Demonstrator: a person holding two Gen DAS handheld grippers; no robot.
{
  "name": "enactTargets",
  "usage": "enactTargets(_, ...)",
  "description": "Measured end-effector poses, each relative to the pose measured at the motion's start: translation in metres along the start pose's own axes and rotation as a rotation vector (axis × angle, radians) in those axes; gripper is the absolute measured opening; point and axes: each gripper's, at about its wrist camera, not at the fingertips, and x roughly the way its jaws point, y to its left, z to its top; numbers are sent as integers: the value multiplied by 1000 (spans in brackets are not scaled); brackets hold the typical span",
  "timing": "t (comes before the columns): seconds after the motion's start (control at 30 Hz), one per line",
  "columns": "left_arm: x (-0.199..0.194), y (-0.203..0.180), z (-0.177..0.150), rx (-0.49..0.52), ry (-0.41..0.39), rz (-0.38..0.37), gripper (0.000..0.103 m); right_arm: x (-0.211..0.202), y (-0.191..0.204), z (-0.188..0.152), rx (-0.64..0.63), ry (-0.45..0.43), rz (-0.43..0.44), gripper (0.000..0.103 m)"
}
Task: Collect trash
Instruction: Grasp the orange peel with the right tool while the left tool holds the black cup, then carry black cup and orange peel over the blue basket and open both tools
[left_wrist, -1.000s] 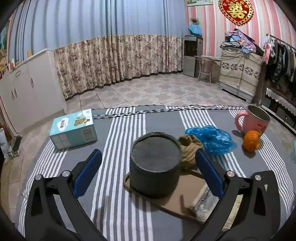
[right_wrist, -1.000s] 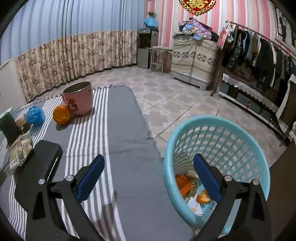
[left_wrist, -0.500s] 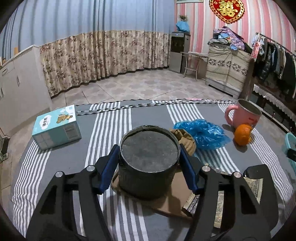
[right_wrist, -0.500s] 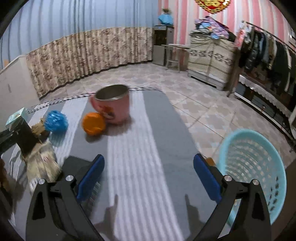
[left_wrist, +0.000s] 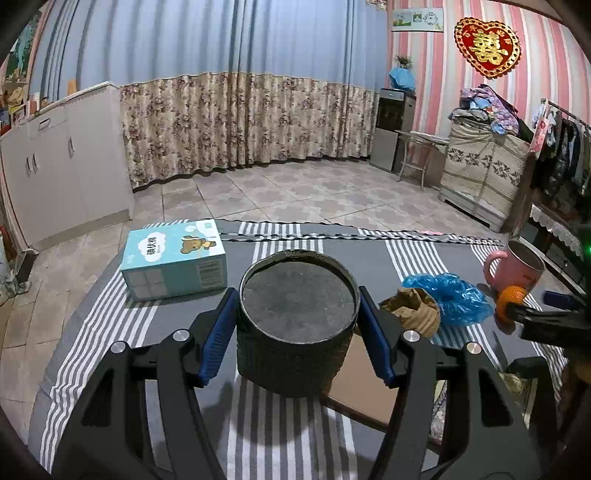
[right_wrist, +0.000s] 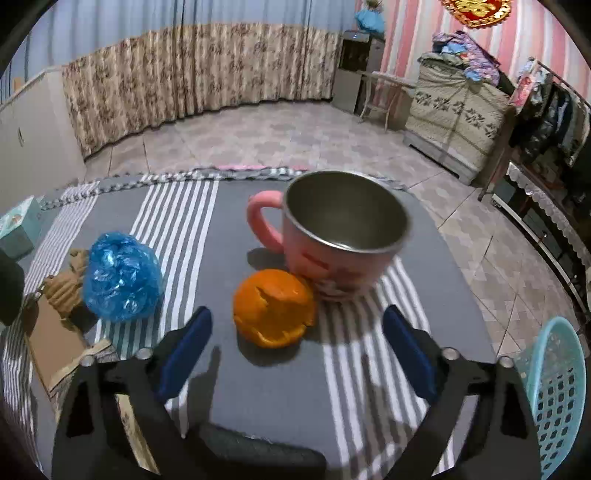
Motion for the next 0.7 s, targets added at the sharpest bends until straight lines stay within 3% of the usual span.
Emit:
enactTargets(0.07, 0, -3, 0, 16, -6, 5, 62, 12, 2, 2, 0, 56, -1, 75)
enactTargets(0.13, 1, -4, 1, 18, -5, 2, 62, 19, 3, 4, 3, 85, 39, 53)
enactTargets(0.23, 1, 0, -1, 3, 4, -11, 62, 21, 1, 6, 14, 99, 90, 41)
enactTargets(0.5, 2, 0, -2, 11, 5, -22, 62, -31, -18, -11, -14, 7, 123, 37)
enactTargets(0.7, -3, -9, -4, 45, -14, -20, 62, -91, -76, -47, -17, -77, 62, 37)
